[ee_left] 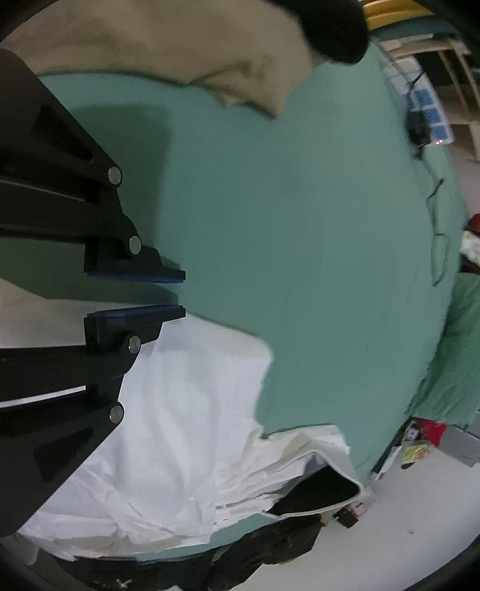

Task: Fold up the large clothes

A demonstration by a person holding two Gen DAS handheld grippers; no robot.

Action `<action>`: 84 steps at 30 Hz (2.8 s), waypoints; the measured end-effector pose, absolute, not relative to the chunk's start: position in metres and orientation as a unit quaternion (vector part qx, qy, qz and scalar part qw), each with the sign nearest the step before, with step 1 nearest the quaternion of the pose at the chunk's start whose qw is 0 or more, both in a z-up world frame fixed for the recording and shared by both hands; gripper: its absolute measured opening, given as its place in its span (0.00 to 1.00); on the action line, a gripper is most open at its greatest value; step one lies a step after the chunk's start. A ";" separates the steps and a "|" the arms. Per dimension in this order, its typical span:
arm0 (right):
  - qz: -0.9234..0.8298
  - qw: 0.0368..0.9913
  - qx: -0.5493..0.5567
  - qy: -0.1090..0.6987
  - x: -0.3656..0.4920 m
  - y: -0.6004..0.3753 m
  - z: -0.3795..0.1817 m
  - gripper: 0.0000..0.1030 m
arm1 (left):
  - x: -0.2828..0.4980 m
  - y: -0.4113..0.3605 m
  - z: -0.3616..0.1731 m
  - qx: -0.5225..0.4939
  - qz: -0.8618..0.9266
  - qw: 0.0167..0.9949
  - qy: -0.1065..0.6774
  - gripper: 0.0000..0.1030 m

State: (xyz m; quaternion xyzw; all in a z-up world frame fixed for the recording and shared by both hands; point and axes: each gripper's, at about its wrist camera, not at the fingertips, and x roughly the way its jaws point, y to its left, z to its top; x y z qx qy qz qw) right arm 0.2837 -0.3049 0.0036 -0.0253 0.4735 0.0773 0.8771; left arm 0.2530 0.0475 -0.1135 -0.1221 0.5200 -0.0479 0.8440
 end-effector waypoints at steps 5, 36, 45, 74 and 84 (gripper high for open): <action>0.067 0.836 -0.003 0.544 0.266 -0.325 -0.064 0.40 | 0.249 0.034 -0.117 -0.079 -0.052 0.854 0.512 0.18; 0.023 0.901 -0.104 0.420 0.200 -0.359 -0.075 0.21 | 0.252 0.046 -0.116 -0.090 -0.053 0.865 0.491 0.01; 0.011 0.909 -0.002 0.417 0.160 -0.392 -0.051 0.51 | 0.228 0.046 -0.098 -0.104 -0.066 0.864 0.489 0.03; -0.006 0.917 -0.287 0.278 0.239 -0.293 -0.002 0.02 | 0.181 -0.002 -0.054 -0.007 -0.170 0.895 0.412 0.01; 0.017 0.865 -0.234 0.444 0.152 -0.324 -0.071 0.11 | 0.164 -0.018 -0.110 0.003 -0.200 0.827 0.526 0.08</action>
